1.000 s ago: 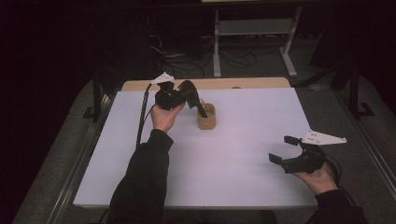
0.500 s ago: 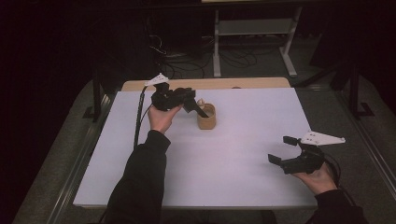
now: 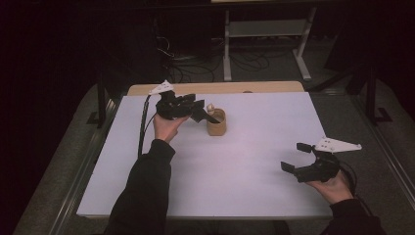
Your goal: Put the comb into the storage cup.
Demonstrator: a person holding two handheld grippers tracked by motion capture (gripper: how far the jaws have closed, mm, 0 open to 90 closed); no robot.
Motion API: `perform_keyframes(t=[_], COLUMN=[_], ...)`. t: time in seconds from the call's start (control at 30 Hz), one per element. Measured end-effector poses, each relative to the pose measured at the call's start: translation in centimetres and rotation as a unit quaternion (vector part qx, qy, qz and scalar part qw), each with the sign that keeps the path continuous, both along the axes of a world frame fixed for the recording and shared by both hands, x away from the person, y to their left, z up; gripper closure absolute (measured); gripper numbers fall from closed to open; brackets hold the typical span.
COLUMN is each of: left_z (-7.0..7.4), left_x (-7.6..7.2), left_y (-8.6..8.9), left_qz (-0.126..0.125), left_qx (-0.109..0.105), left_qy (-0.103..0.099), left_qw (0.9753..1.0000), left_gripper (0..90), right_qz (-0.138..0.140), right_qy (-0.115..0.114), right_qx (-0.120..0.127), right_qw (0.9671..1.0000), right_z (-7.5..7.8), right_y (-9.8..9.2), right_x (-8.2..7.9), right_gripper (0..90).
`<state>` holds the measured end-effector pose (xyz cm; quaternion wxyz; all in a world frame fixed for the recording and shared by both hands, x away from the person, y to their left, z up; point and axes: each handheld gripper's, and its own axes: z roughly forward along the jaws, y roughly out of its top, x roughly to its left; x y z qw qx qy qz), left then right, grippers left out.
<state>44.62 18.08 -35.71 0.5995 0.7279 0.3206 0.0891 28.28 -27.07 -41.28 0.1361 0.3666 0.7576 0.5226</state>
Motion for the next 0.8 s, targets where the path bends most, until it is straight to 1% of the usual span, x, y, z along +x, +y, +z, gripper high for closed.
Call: perform_keyframes(t=[0.03,0.23,0.33,0.43,0.53,0.6,0.63,0.73,0.8], left_z=[0.0,0.0,0.0,0.0,0.0,0.0,0.0,-0.1,-0.3], left_x=[-0.1,-0.3,-0.5,-0.7,-0.9,-1.0,-1.1,-1.2,-1.4], left_y=[0.1,0.4,0.6,0.7,0.9,1.1,1.2,1.4,1.6], left_qz=[0.0,0.0,0.003,0.002,0.003,0.007,0.013,0.018,0.018], left_qx=[0.004,0.006,0.005,0.005,0.014,0.018,0.023,0.04,0.045], left_qy=[-0.002,0.0,-0.001,0.002,0.005,0.004,0.002,0.004,0.003], left_qw=[1.0,1.0,1.0,1.0,0.9999,0.9998,0.9996,0.999,0.9988], left_gripper=[34.6,25.4,21.8,15.2,10.3,6.0,4.3,0.1,0.0], right_qz=[0.0,0.001,0.001,0.002,0.001,0.001,0.001,0.001,0.0], right_qy=[0.0,0.001,0.001,0.002,0.004,0.005,0.005,0.004,0.005], right_qx=[0.0,-0.002,-0.003,-0.003,-0.004,-0.005,-0.005,-0.006,-0.006], right_qw=[1.0,1.0,1.0,1.0,1.0,1.0,1.0,1.0,1.0], right_z=[0.0,0.0,0.0,-0.1,-0.1,-0.1,-0.1,-0.1,-0.2], right_y=[0.0,0.1,0.0,0.0,0.1,0.1,0.1,0.1,0.1], right_x=[0.0,0.0,0.0,0.1,0.1,0.1,0.1,0.1,0.1], right_gripper=[0.0,0.0,0.0,0.0,0.0,0.0,0.0,0.0,0.0])
